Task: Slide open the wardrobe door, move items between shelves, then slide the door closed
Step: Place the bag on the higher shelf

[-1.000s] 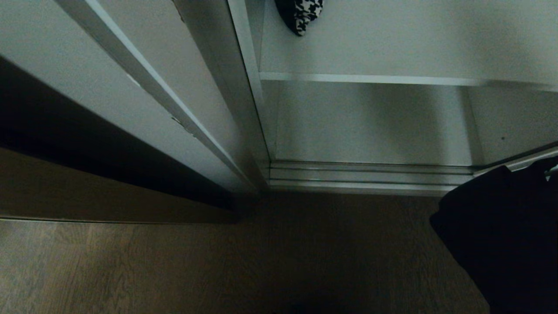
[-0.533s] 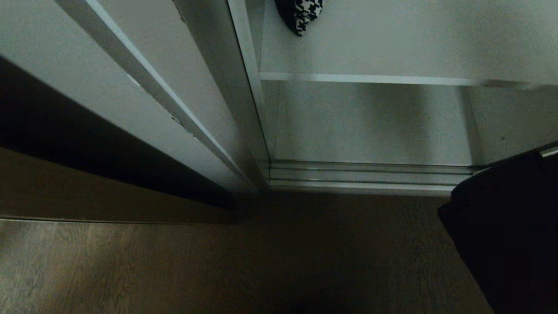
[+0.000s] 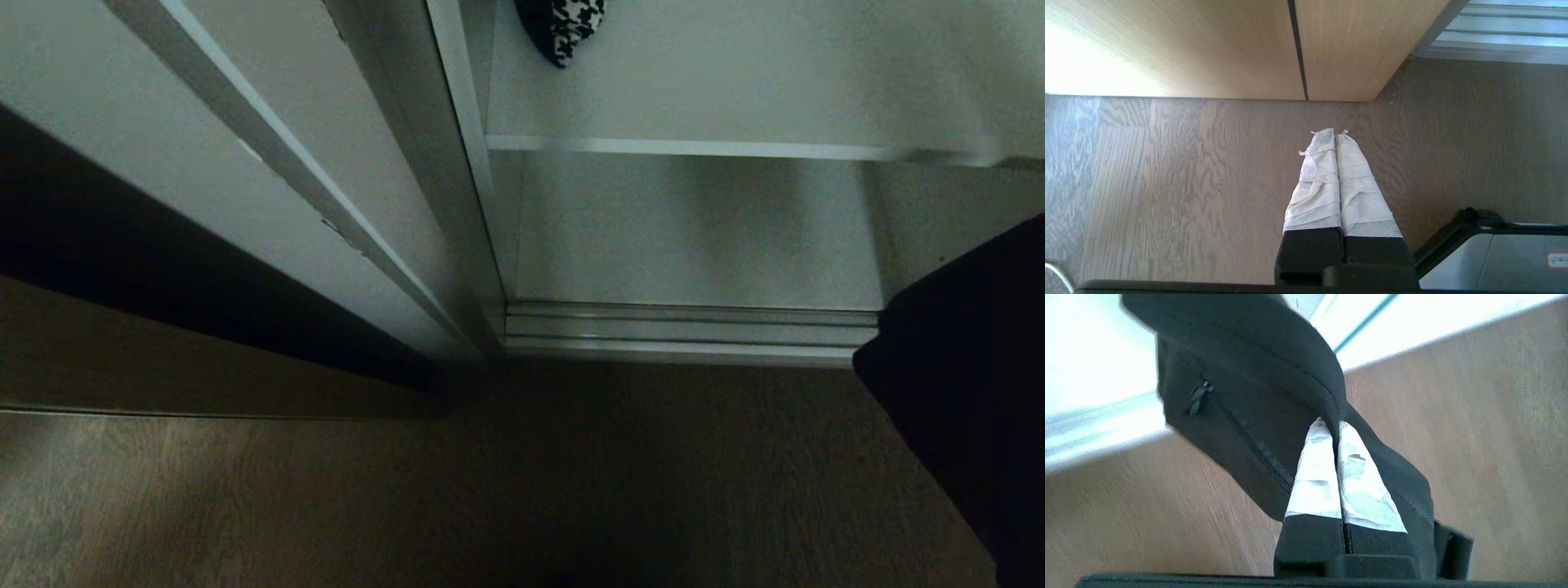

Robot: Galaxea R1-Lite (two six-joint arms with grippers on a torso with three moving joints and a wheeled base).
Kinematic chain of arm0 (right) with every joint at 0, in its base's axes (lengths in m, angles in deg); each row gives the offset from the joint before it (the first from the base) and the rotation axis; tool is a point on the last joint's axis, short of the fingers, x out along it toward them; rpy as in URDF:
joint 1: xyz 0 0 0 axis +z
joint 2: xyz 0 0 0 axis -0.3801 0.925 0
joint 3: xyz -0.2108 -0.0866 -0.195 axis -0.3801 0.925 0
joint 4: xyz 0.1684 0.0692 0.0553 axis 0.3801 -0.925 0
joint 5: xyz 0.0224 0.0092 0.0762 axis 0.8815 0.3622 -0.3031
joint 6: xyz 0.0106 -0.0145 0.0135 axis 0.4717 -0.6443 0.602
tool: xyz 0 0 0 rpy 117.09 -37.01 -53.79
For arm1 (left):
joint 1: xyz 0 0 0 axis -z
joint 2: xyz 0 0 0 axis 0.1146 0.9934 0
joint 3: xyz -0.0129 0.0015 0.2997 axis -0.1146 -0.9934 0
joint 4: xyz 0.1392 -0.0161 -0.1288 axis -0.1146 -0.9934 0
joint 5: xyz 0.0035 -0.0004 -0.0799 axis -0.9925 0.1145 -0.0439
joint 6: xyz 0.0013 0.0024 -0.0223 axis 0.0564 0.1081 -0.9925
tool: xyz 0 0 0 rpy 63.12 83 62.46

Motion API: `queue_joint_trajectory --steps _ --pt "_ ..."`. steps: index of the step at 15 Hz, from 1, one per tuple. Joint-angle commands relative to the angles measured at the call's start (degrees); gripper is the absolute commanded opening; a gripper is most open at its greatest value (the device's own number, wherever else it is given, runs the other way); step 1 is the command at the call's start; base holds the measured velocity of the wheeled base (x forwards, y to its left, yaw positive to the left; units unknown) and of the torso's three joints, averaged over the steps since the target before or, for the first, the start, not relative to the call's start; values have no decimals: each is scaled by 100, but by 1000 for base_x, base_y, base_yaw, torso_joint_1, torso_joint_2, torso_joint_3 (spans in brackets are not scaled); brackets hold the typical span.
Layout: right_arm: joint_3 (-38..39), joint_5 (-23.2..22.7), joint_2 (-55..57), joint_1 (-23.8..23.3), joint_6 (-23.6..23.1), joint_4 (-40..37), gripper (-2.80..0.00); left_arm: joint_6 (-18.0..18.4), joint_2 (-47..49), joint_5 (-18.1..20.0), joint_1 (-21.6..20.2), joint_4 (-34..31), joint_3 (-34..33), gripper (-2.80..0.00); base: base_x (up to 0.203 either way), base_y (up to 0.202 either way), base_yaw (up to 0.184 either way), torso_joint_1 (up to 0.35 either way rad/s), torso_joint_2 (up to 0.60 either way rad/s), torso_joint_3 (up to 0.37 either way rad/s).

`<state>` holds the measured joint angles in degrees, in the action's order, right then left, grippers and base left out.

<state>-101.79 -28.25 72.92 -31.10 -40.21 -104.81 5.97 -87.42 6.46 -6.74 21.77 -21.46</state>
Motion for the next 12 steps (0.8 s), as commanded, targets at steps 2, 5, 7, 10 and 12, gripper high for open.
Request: queue_joint_trajectory --steps 2,5,7,10,12 --pt "-733 10 325 12 27 -71 -280 -1 8 -1 -2 4 -2 -280 0 0 0 0 0 0" --pt "-1389 50 679 15 32 -82 -280 -1 8 -1 -9 4 -2 -280 0 0 0 0 0 0" --pt "-1765 99 903 8 32 -75 -280 -1 8 -1 -2 4 -2 -280 0 0 0 0 0 0" --pt "-2458 128 1313 8 -181 -45 -280 -1 8 -1 -11 4 -2 -280 0 0 0 0 0 0" --pt "-2817 132 1675 6 -409 -7 -280 -1 8 -1 -2 4 6 -280 0 0 0 0 0 0"
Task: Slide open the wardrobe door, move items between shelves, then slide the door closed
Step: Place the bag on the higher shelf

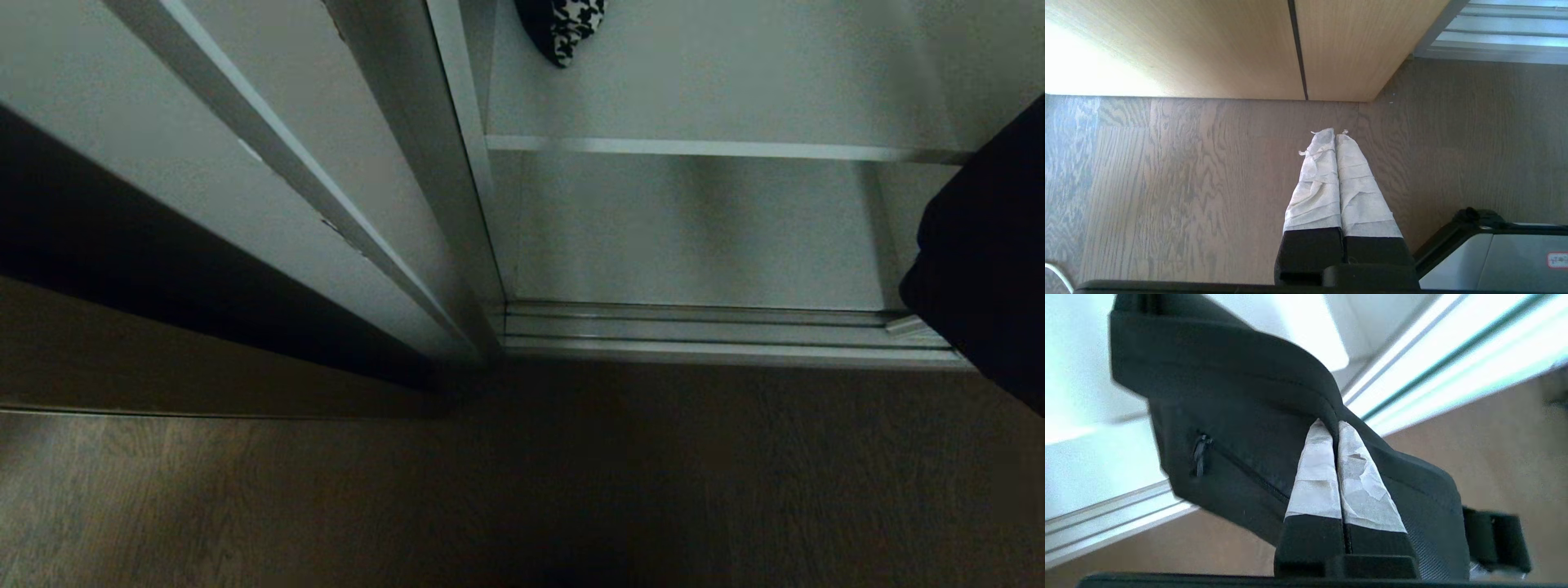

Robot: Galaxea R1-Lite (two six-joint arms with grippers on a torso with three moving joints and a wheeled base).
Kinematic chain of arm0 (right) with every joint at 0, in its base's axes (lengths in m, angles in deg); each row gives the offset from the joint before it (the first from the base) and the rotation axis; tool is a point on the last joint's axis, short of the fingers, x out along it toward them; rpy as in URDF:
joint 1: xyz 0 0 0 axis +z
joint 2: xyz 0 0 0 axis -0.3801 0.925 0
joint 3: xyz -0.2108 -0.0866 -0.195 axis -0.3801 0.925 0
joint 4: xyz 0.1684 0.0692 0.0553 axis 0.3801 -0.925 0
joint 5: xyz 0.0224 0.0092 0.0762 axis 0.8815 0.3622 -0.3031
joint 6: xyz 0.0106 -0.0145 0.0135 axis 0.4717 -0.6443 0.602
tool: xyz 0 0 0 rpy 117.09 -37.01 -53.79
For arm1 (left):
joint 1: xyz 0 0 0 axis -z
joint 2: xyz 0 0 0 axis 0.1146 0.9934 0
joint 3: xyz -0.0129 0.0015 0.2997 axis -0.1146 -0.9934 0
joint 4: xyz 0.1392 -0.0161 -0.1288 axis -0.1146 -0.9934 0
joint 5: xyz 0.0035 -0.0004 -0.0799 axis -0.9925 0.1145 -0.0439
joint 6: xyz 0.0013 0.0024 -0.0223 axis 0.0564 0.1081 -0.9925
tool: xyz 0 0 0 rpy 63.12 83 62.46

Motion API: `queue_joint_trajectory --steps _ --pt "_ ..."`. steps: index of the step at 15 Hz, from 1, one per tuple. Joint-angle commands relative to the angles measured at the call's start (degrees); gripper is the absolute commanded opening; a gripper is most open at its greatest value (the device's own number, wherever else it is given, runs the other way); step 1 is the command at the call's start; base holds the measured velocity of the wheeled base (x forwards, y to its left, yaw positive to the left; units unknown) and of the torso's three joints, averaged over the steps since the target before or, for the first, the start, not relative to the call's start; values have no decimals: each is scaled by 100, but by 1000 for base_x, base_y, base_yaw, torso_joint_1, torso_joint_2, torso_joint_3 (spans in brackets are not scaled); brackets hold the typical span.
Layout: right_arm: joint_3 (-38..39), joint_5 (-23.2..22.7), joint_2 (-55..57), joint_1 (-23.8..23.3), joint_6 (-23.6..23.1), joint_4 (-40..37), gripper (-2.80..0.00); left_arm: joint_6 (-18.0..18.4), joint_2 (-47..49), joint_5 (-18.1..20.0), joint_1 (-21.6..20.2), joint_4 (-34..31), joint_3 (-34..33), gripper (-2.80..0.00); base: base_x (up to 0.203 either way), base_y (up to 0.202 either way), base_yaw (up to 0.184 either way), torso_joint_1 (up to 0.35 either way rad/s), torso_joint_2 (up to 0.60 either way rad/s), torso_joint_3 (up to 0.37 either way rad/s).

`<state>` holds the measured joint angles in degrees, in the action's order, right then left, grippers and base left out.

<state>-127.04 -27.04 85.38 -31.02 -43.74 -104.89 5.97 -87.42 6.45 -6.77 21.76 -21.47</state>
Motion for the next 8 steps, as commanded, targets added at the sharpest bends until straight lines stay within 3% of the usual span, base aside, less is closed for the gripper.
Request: queue_joint_trajectory --steps 1,6,8 --pt "-467 13 588 -2 -81 12 -280 -1 8 0 1 4 -1 -280 0 0 0 0 0 0" --pt "-1604 67 1036 7 -191 -43 -280 -1 8 0 1 4 -1 -280 0 0 0 0 0 0" --pt "-1728 77 848 25 -397 -112 -280 -1 8 0 -8 4 -1 -280 0 0 0 0 0 0"
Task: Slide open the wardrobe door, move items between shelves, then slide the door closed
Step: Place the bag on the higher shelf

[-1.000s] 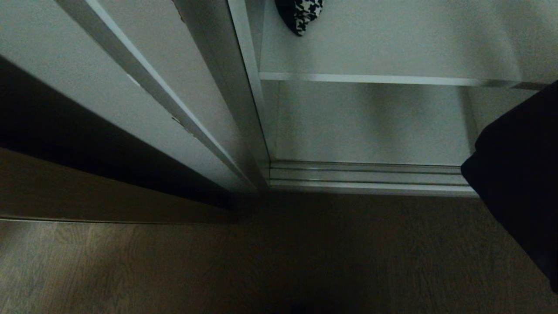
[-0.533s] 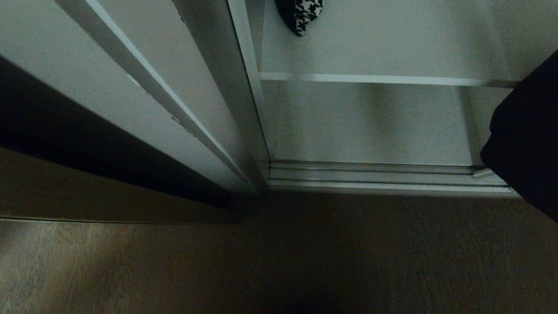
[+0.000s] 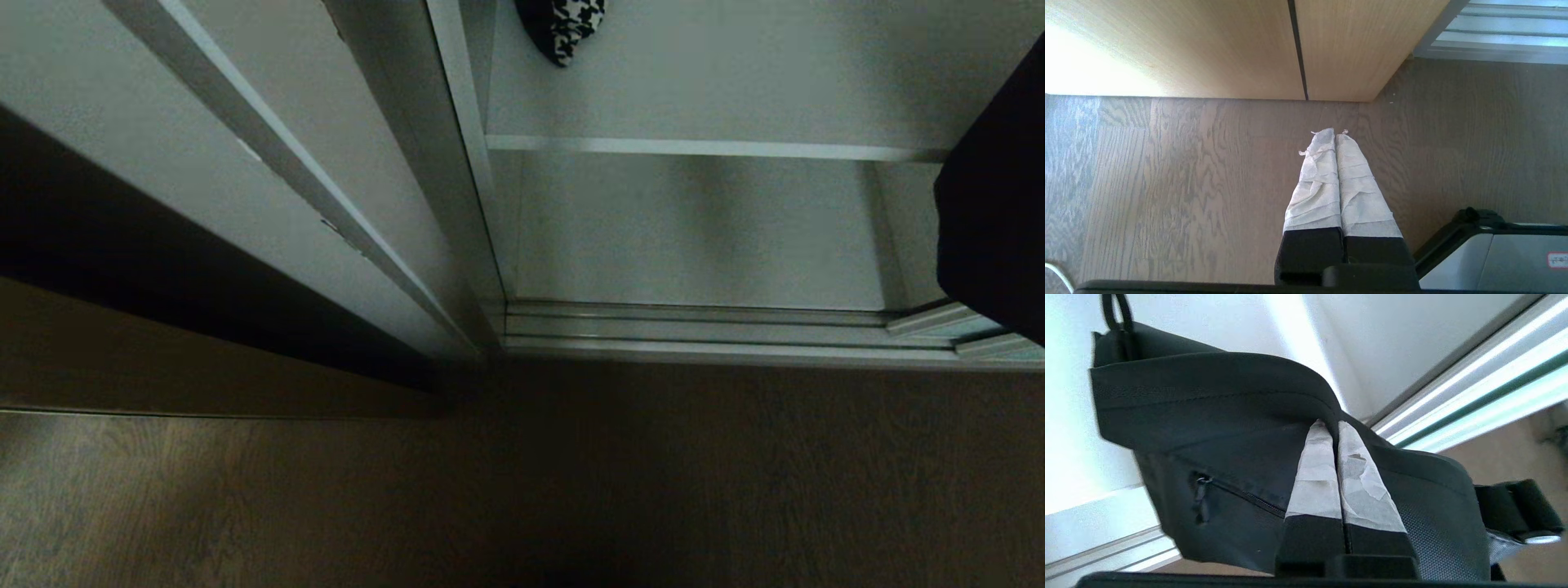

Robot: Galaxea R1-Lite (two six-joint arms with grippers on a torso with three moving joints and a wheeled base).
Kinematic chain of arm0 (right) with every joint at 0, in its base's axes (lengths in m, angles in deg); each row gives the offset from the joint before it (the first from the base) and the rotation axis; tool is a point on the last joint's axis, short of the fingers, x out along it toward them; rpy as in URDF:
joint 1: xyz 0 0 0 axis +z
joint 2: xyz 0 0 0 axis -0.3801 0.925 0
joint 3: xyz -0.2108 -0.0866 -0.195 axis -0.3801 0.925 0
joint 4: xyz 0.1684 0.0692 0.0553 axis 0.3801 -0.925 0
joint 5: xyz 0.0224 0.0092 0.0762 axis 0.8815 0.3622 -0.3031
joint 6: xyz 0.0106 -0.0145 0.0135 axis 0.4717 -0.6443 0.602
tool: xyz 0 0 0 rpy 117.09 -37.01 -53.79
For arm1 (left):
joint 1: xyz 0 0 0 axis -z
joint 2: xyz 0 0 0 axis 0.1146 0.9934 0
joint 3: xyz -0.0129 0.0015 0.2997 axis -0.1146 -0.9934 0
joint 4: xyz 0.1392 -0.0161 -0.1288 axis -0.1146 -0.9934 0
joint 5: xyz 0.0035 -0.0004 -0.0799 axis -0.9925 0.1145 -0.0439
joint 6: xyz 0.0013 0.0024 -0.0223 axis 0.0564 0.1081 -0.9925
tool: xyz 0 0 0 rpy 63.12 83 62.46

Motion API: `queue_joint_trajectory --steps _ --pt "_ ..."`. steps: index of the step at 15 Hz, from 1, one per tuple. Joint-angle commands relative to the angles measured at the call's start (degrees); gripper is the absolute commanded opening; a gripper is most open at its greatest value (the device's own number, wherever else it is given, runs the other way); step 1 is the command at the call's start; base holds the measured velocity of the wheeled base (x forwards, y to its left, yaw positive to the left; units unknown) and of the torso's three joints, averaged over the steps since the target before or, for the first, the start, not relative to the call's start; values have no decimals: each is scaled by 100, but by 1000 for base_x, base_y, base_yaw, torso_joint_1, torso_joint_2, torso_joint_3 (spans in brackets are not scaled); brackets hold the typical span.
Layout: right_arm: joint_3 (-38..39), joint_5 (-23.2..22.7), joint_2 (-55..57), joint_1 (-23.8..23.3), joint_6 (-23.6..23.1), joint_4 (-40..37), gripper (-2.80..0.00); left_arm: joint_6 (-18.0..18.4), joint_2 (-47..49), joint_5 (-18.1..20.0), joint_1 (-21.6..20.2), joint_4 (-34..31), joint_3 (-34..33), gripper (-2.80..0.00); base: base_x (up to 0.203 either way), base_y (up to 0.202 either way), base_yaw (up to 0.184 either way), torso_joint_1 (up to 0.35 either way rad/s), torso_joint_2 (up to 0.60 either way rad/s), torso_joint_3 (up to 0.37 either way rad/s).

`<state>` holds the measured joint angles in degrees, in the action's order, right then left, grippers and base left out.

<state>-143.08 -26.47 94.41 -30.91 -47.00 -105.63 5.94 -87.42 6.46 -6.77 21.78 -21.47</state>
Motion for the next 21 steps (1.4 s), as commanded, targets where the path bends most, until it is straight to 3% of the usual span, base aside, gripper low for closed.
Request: queue_joint_trajectory --steps 1,4,11,14,17,21 --pt "-87 23 -200 21 -160 -62 -280 2 8 -1 -4 2 2 -280 0 0 0 0 0 0" --pt "-116 33 -448 85 -230 -392 -280 2 8 -1 -1 2 7 -280 0 0 0 0 0 0" --pt "-1469 51 463 84 -376 -357 -280 2 8 -1 1 2 1 -280 0 0 0 0 0 0" --pt "-1503 57 833 68 -716 403 -280 2 8 -1 -3 2 3 -280 0 0 0 0 0 0" --pt "-1503 87 1172 -65 -711 1106 -280 2 8 -1 -4 2 -1 -280 0 0 0 0 0 0" --pt "-1500 606 1532 -75 -661 2134 -280 2 8 -1 -4 2 -1 -280 0 0 0 0 0 0"
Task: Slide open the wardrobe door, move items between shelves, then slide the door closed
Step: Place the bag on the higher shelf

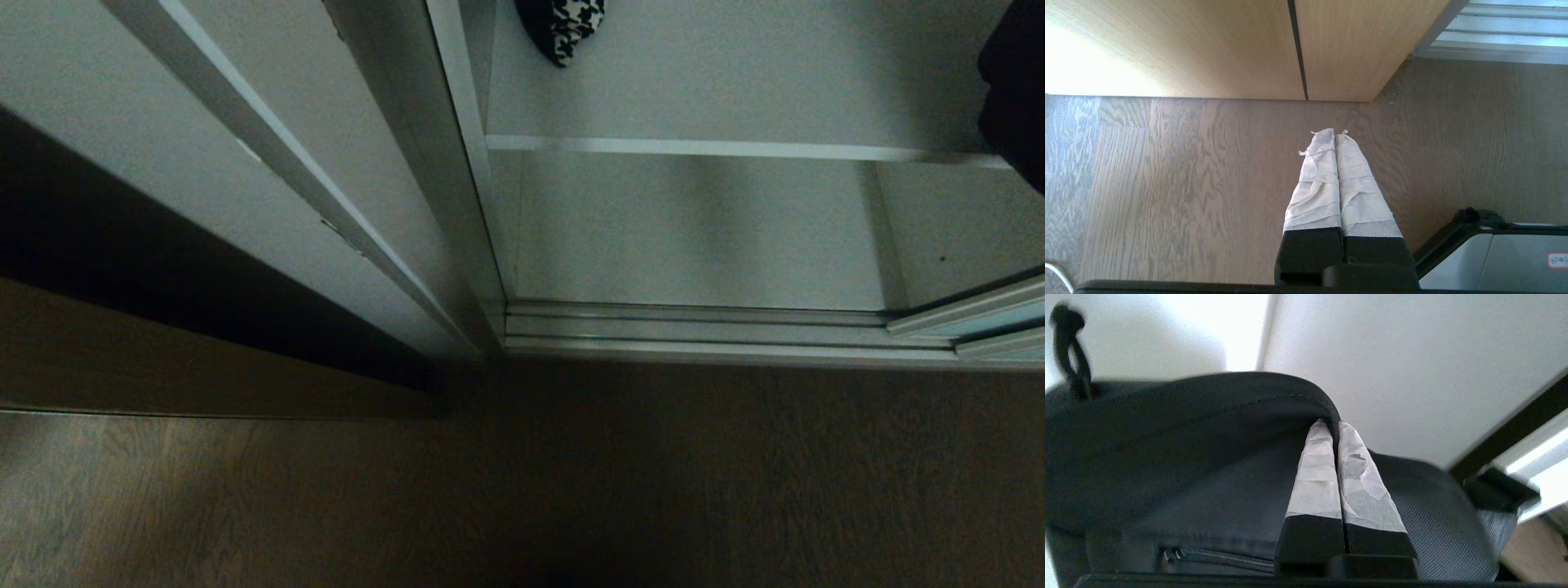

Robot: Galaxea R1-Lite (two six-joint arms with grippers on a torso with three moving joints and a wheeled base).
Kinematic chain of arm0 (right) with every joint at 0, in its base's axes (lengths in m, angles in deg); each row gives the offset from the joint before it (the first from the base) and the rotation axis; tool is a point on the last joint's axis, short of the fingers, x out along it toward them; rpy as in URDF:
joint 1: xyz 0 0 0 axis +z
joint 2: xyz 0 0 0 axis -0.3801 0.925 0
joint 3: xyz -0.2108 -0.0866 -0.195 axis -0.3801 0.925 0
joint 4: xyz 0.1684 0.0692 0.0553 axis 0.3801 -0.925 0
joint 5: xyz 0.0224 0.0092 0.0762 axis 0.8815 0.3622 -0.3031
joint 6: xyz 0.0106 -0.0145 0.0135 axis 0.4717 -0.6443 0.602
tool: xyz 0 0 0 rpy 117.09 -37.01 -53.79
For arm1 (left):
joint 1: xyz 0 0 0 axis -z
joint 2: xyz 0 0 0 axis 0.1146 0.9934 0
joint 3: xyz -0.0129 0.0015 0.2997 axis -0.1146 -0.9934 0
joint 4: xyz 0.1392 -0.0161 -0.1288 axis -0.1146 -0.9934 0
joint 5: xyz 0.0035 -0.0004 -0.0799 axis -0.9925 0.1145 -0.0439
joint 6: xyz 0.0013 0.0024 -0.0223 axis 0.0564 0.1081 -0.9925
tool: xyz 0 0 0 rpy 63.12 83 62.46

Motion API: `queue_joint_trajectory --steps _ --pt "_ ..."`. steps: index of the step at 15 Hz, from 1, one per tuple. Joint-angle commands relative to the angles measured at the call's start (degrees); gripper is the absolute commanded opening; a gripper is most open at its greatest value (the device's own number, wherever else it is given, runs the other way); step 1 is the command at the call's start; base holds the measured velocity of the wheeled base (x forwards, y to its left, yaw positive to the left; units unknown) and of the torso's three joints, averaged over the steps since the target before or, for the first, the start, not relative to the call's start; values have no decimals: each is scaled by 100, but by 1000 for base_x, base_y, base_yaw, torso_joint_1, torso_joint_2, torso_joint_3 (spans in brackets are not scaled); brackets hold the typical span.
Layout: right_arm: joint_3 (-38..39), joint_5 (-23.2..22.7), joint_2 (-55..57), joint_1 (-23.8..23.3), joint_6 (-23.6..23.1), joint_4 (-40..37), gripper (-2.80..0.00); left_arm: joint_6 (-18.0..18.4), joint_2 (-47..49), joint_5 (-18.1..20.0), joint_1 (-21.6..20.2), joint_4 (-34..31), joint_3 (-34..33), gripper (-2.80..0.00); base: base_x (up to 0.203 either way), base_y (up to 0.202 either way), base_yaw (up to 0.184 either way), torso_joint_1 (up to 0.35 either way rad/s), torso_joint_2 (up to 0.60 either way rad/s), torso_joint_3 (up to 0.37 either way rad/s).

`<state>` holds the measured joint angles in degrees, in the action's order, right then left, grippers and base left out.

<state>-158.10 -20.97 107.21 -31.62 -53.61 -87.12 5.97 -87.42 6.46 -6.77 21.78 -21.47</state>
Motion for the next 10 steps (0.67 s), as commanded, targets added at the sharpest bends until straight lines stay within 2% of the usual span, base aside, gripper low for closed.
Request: queue_joint_trajectory --steps 1,5,10 --pt "-2 70 317 -4 -31 580 -280 -1 8 -1 1 2 -1 -280 0 0 0 0 0 0" --pt "-2 79 491 8 -430 1760 -280 -1 8 -1 1 2 -1 -280 0 0 0 0 0 0" --pt "72 142 1360 -118 -175 2309 -280 -1 8 -1 1 2 -1 -280 0 0 0 0 0 0"
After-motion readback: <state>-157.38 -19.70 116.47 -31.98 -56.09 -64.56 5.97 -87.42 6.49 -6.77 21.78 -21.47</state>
